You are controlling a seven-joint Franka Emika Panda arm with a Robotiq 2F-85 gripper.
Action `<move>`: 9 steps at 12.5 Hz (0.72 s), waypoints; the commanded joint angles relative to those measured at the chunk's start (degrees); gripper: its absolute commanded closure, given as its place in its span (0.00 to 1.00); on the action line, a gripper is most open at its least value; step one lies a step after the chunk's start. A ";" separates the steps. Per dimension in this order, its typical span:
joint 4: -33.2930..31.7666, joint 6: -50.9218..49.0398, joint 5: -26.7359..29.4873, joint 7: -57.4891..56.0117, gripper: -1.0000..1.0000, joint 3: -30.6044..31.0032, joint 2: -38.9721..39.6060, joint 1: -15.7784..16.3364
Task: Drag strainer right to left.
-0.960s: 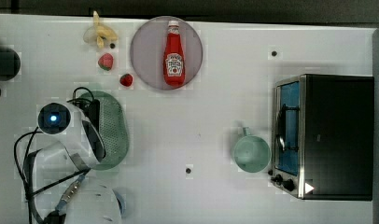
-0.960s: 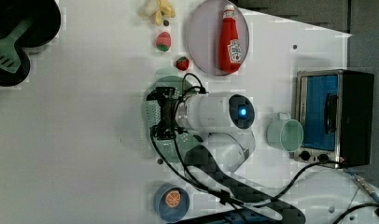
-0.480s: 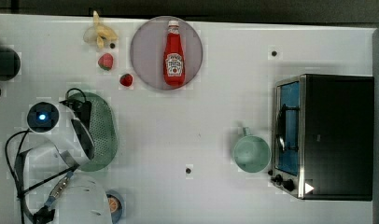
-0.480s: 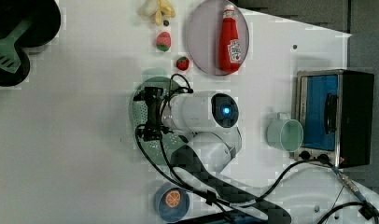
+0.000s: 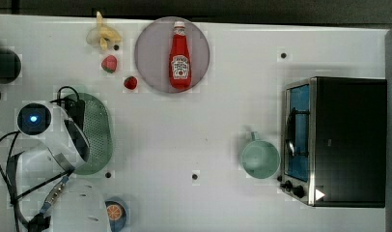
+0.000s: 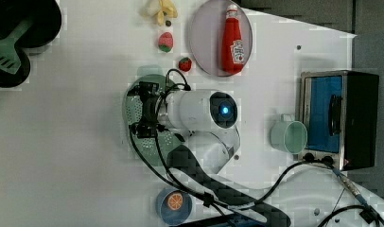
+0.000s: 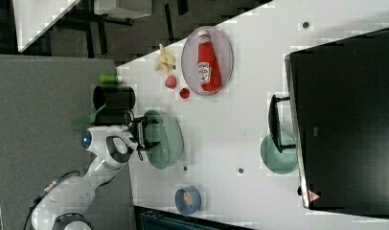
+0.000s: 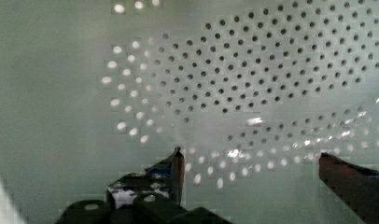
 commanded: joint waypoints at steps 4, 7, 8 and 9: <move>0.40 -20.43 0.28 -11.88 0.00 0.86 -14.88 -0.02; 0.28 -33.14 0.28 -27.01 0.00 -1.96 -25.70 -1.95; 0.28 -37.16 0.28 -32.46 0.00 -3.50 -29.53 -2.56; 0.27 -40.51 0.27 -37.65 0.00 -5.54 -33.30 -3.19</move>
